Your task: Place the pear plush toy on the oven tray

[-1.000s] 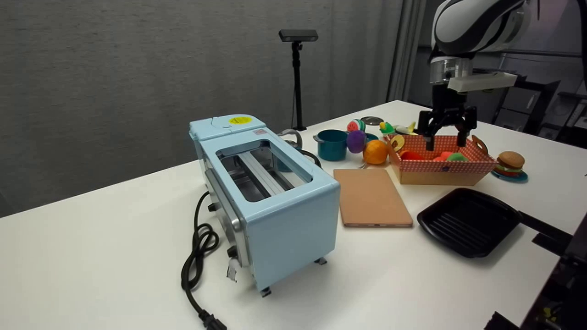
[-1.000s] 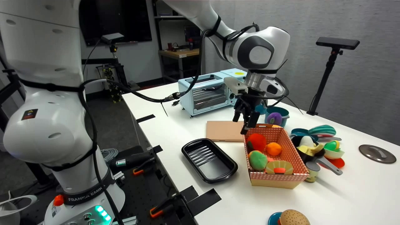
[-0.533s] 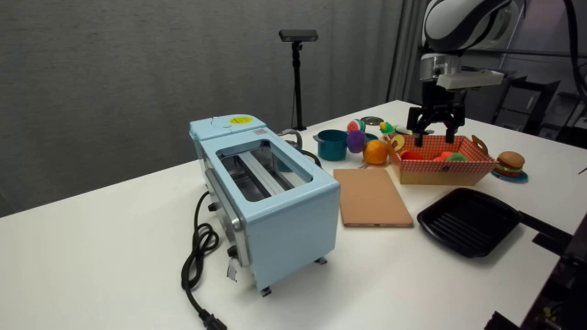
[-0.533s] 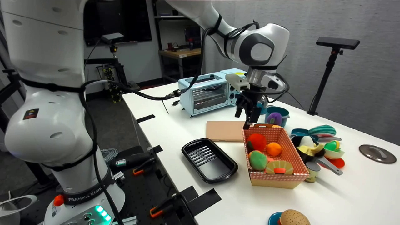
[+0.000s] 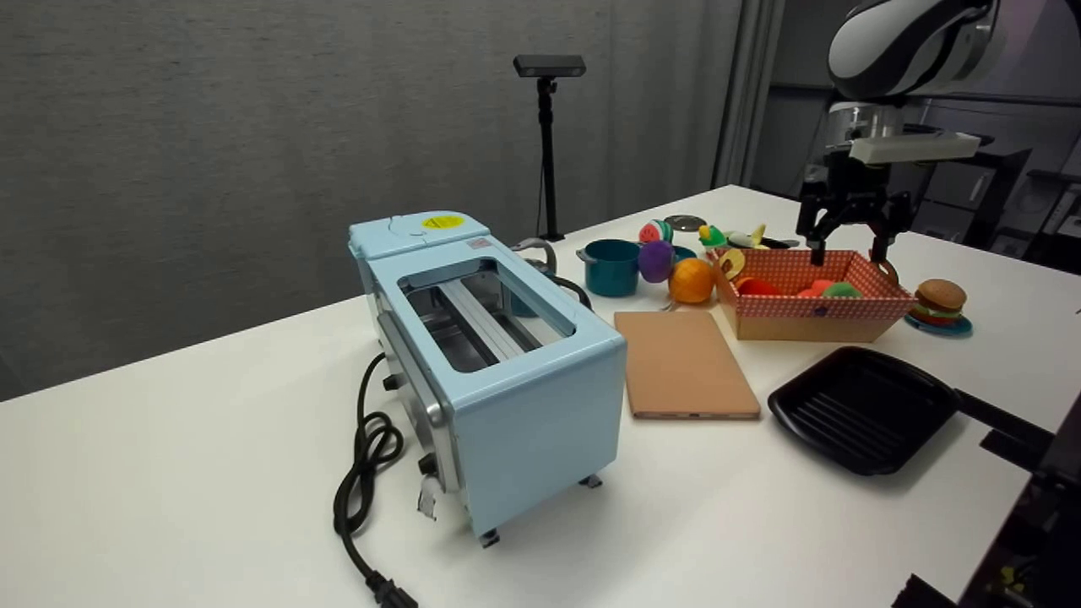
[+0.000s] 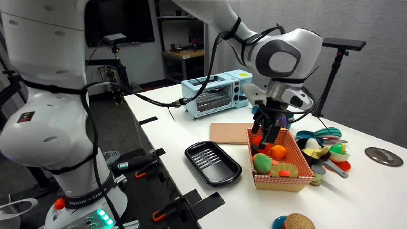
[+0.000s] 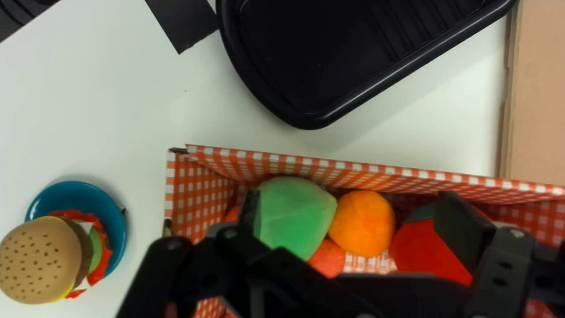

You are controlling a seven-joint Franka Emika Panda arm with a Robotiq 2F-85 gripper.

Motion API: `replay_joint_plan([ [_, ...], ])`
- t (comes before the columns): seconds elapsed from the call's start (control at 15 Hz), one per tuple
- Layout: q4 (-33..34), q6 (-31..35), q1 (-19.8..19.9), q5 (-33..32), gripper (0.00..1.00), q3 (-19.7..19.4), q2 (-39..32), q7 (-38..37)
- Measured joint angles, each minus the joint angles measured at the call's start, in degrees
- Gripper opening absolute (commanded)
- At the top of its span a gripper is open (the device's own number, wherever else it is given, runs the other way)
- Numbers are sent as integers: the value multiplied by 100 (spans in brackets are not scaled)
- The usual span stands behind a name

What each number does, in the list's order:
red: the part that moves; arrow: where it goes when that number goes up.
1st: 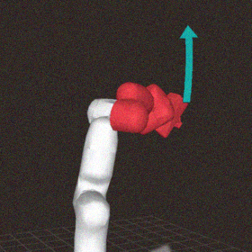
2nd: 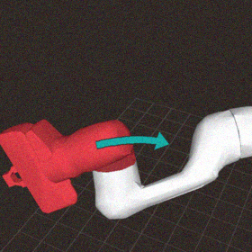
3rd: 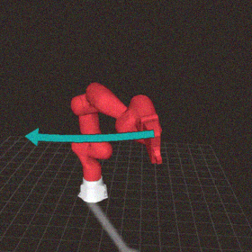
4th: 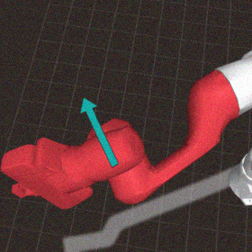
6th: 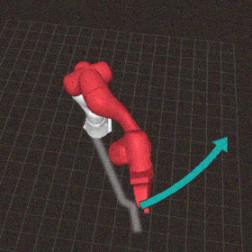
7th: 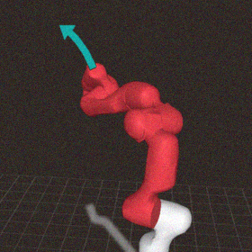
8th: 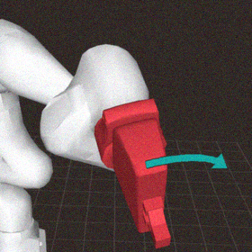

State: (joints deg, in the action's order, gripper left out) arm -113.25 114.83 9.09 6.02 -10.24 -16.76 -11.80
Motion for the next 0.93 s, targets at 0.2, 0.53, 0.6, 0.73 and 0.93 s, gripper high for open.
replay_joint_plan([
  [0.2,-198,112,175,42,100,-159,45,4],
  [0.53,-445,265,418,108,100,-307,11,36],
  [0.6,-451,293,463,130,100,-319,-25,45],
  [0.73,-442,350,547,173,100,-328,-118,71],
  [0.93,-323,361,615,197,100,-330,-286,103],
])
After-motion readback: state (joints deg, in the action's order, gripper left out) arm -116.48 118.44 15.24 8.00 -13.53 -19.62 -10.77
